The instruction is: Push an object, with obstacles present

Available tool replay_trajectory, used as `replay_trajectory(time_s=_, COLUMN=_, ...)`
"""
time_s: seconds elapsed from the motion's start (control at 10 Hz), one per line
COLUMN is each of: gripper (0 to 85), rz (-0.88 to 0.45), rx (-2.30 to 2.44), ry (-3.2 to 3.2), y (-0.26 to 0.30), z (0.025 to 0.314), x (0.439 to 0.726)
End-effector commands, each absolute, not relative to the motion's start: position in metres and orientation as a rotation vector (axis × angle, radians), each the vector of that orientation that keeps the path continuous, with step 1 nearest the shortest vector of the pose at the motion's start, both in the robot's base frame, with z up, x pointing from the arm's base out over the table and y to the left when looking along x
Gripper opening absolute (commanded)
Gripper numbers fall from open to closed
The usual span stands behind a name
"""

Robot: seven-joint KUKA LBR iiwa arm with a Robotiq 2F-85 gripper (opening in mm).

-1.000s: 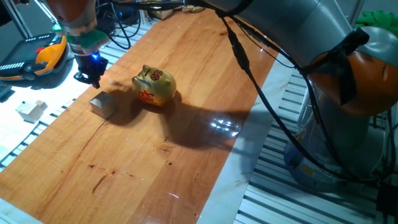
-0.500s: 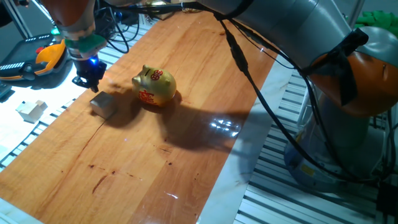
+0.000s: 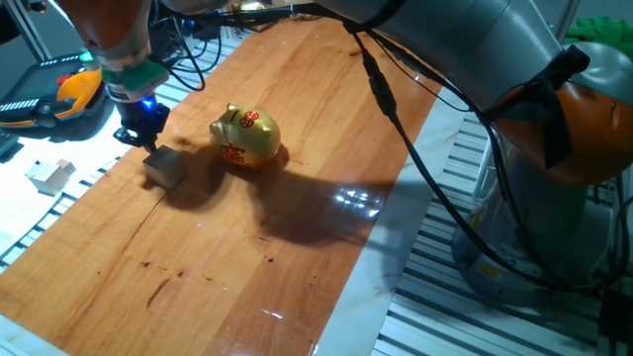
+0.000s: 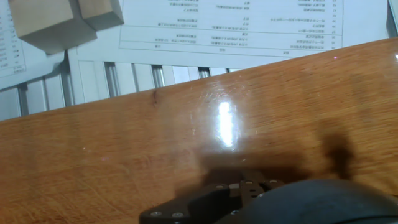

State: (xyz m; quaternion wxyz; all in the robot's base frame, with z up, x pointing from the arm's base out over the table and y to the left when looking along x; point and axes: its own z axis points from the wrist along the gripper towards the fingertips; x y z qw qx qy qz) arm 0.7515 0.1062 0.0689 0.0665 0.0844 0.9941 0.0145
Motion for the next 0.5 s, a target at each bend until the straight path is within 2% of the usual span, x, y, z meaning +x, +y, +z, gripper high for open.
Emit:
replay_trajectory(time_s=0.0, gripper=0.0, rz=0.043, rx=0.254, ry=2.997, y=0.1077, z=0.0679, x=0.751)
replay_trajectory(time_s=0.4, gripper=0.0, rz=0.023, rx=0.249, ry=3.009, y=0.1125, z=0.0647, x=0.7489)
